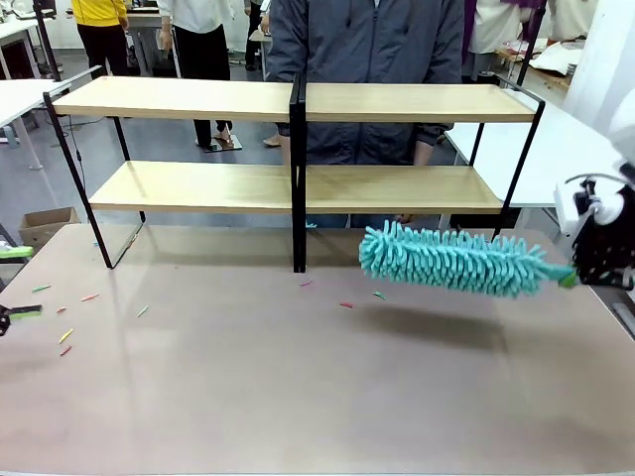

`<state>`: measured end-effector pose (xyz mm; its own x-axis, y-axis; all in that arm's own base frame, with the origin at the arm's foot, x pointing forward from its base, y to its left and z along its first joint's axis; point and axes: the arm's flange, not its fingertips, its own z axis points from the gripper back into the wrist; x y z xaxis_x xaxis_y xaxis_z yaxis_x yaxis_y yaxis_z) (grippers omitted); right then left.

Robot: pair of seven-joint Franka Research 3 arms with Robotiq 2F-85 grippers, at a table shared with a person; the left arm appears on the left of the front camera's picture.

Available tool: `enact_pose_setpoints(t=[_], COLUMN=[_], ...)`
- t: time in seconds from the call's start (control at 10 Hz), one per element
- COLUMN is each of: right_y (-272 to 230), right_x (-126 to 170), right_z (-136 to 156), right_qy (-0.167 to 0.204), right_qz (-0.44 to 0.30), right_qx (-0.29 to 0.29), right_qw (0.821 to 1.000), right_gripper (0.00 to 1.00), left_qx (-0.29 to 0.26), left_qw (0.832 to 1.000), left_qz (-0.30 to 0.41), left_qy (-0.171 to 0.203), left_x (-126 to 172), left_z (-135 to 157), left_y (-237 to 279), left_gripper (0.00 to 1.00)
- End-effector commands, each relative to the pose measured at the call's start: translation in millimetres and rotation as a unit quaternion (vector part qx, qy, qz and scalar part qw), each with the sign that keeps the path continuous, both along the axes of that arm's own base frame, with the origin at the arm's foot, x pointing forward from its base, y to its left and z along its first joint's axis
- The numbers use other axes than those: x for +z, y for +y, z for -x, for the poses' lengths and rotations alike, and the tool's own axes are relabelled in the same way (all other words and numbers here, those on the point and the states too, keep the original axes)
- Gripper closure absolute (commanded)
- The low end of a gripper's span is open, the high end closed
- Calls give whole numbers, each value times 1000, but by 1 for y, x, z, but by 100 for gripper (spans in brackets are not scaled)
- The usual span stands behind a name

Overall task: Clean the shelves.
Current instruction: Place the Duster on the table.

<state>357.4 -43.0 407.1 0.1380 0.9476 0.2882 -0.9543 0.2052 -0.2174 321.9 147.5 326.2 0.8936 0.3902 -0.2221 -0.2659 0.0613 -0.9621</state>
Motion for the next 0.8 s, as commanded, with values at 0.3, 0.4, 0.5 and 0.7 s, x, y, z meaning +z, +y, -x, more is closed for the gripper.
enact_pose_setpoints(t=[0.3, 0.4, 0.5, 0.7], right_y=[8, 9, 8, -9], right_x=[-149, -145, -141, -116], right_z=[170, 168, 167, 157], right_qy=[51, 57, 61, 40], right_qz=[5, -4, -3, -33], right_qx=[38, 36, 36, 5], right_qw=[998, 998, 997, 999], right_gripper=[88, 88, 30, 0], left_qx=[-6, -6, -6, -6], left_qw=[1000, 1000, 1000, 1000], left_qz=[5, 5, 5, 5], left_qy=[-2, -2, -2, -2], left_x=[8, 8, 8, 8], left_z=[6, 6, 6, 6], left_y=[-3, -3, -3, -3], left_gripper=[0, 0, 0, 0])
